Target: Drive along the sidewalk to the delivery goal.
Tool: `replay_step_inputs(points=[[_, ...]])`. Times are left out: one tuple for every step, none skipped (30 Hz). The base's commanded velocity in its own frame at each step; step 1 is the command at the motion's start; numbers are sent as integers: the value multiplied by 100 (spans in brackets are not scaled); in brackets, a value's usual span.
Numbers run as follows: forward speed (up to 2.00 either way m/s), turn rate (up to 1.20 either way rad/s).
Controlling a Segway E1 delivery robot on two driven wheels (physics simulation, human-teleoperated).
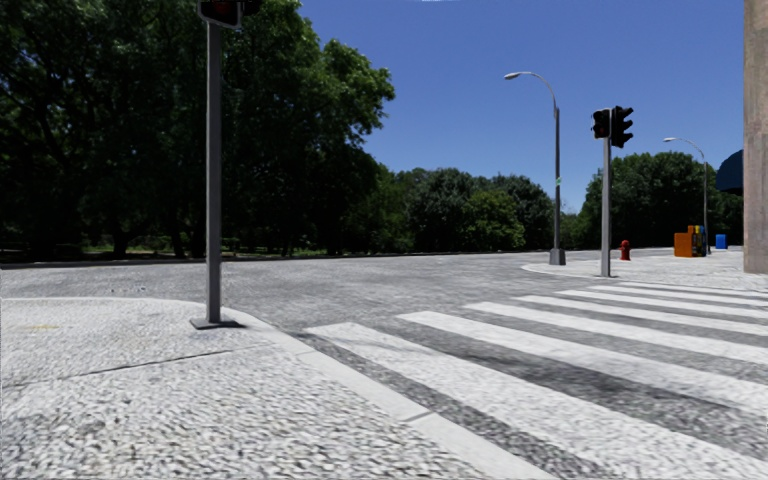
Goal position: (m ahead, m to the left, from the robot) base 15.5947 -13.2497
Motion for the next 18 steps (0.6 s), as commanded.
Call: replay_step_inputs(points=[[200, -68], [200, -68], [200, -68], [200, -68], [200, -68], [200, -68], [200, -68], [200, -68], [200, -68], [200, -68], [200, -68], [200, -68], [200, -68], [200, -68], [200, -68], [200, -68], [200, -68], [200, -68]])
